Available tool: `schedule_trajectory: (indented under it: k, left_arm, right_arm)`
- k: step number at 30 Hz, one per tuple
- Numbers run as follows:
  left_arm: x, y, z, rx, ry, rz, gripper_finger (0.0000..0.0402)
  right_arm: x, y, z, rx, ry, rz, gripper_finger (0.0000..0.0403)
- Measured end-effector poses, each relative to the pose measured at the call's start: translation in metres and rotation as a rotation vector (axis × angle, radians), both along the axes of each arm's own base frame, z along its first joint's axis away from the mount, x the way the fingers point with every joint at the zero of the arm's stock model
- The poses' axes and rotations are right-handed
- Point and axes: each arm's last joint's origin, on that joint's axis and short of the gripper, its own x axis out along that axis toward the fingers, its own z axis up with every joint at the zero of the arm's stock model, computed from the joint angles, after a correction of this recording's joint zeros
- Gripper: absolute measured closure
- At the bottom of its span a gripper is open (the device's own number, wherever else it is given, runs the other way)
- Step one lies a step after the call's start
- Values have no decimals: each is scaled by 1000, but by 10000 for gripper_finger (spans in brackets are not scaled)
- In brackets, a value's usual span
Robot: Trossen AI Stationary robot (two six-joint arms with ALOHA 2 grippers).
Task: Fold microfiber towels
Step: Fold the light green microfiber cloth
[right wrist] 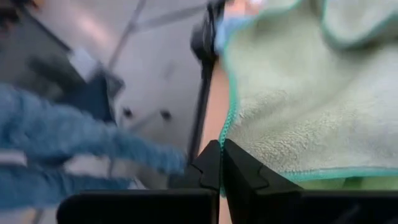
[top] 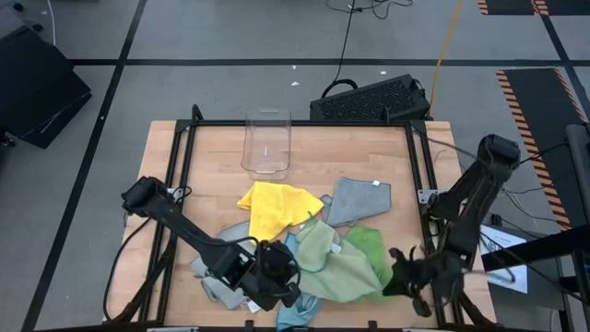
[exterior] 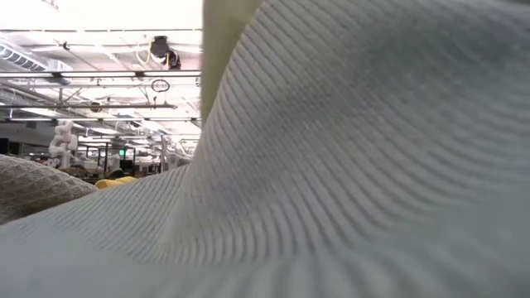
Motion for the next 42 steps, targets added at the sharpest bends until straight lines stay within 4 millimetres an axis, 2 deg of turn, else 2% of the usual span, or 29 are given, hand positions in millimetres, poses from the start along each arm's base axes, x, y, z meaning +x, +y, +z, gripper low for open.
schedule_trajectory:
  k: [5,12,20,25,33,40,42]
  left_arm:
    - [7,5,28,114,-80,9,399]
    - [22,35,66,217,-98,18,399]
    - [43,91,113,384,-151,18,399]
    - [52,134,130,440,-141,-42,399]
    - [56,190,137,403,-127,-148,398]
    - [48,217,151,430,-159,-163,399]
    - [39,221,158,430,-159,-150,397]
  right_arm:
    - [0,-29,28,41,-112,-104,402]
    - [3,-80,60,-5,-298,-344,402]
    - [-4,-133,93,164,-459,-586,402]
    - [-13,-158,103,130,-551,-730,403]
    - [-25,-180,107,59,-605,-899,403]
    - [-24,-183,108,86,-611,-941,403]
    - [-24,-184,108,84,-612,-952,403]
